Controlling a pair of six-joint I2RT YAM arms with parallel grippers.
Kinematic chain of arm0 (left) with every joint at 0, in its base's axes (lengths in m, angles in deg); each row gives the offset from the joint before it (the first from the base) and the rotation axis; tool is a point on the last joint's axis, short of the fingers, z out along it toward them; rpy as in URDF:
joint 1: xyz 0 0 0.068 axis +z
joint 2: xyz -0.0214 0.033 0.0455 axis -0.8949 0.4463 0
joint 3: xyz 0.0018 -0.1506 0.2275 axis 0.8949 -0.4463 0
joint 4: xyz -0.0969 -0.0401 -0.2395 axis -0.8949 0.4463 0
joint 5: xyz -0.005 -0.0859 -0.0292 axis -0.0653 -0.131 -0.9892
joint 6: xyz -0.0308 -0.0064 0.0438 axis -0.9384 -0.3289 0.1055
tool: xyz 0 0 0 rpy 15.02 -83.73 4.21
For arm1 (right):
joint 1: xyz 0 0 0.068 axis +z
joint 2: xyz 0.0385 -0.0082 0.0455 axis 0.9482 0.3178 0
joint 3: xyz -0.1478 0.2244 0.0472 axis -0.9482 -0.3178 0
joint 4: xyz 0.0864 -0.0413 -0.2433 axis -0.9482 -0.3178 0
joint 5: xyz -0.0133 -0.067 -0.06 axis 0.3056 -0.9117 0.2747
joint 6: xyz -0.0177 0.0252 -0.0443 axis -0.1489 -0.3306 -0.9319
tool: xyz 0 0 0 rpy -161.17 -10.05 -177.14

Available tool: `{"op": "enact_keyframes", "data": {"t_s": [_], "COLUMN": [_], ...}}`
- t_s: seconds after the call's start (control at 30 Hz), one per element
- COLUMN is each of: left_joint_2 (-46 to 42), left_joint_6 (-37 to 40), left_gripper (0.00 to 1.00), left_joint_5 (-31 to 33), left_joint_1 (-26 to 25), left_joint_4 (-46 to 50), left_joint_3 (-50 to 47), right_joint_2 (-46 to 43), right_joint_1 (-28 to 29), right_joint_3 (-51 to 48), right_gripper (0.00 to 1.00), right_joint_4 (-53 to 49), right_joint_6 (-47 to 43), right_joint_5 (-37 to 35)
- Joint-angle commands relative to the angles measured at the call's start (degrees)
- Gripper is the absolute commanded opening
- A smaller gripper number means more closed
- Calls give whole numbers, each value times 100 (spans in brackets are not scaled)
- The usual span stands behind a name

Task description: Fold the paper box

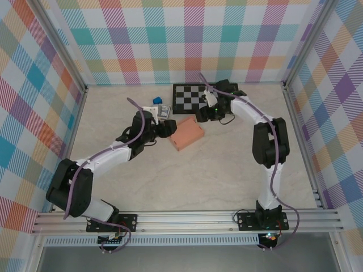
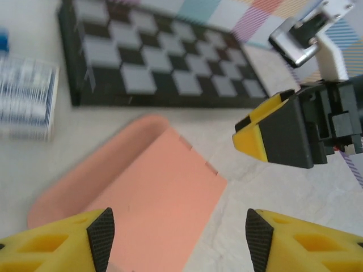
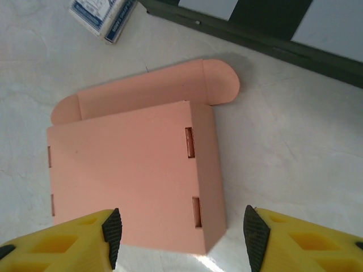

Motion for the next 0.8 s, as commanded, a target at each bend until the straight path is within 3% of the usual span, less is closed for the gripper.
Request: {"op": "enact_keyframes", "data": {"t_s": [0.0, 0.17, 0.37, 0.5, 0.67, 0.77], "left_joint_2": [428, 1052, 1648, 1506, 1439, 1290], "left_joint_6": [-1721, -1922, -1885, -1643, -1247, -1074], "left_gripper": [63, 64, 59, 58, 58, 58], "left_joint_5": [77, -144, -360, -148, -512, -546], "left_joint_1": [26, 28, 44, 183, 460, 559], "left_joint_4": [1107, 1244, 1486, 1462, 1627, 1893], "left_joint_3": [-69, 251, 694, 616, 714, 703], "right_joint_2": [311, 559, 246, -397, -1428, -1954], "right_joint_1": [40, 107, 344, 449, 538, 572], "right_joint_3": [321, 276, -439, -1401, -2751, -3332], "right_gripper": [63, 59, 50, 50, 50, 57], "right_joint_4": [-9, -146, -66, 298, 976, 1049], "right_joint_6": [249, 284, 243, 270, 764, 1418], "right_joint_5": [268, 551, 663, 932, 1411, 880]}}
